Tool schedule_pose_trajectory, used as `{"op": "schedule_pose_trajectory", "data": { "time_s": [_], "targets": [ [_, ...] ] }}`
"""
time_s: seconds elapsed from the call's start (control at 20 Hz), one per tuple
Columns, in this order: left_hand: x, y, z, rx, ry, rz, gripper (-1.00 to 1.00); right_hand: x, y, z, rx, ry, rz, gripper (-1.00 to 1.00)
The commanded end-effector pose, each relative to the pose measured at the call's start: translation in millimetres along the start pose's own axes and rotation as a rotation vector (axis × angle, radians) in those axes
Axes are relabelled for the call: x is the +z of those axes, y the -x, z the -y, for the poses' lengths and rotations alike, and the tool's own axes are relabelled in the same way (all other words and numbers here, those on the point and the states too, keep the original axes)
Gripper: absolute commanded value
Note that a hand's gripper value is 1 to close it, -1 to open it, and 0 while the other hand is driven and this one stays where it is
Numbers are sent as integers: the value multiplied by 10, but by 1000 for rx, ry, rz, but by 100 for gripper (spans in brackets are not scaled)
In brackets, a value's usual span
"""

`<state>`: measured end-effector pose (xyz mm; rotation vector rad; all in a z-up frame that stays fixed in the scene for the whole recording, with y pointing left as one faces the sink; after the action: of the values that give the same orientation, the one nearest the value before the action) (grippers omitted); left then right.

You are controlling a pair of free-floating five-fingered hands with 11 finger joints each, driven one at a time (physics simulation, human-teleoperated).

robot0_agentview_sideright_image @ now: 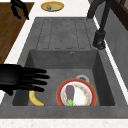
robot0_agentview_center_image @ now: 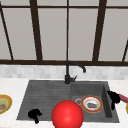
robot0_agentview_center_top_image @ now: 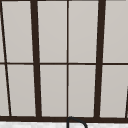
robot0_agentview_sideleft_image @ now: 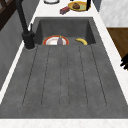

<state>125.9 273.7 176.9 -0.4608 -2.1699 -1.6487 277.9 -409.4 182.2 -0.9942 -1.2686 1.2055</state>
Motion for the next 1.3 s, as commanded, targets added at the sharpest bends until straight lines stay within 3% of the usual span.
{"op": "schedule_pose_trajectory", "data": {
  "time_s": [0.0,0.1,0.2,0.25,0.65,1.25],
  "targets": [
    [0,0,0,0,0,0,0,-2,-21,-3,3,0,0,-100],
    [0,0,0,0,0,0,0,-2,-102,-39,-1,-5,30,-100],
    [0,0,0,0,0,0,0,60,-253,-60,40,13,84,-100],
    [0,0,0,0,0,0,0,53,-322,-109,27,-12,106,-100],
    [0,0,0,0,0,0,0,99,-646,-308,31,10,175,-100],
    [0,0,0,0,0,0,0,-577,-1266,-425,73,127,180,-100]
  ]
}}
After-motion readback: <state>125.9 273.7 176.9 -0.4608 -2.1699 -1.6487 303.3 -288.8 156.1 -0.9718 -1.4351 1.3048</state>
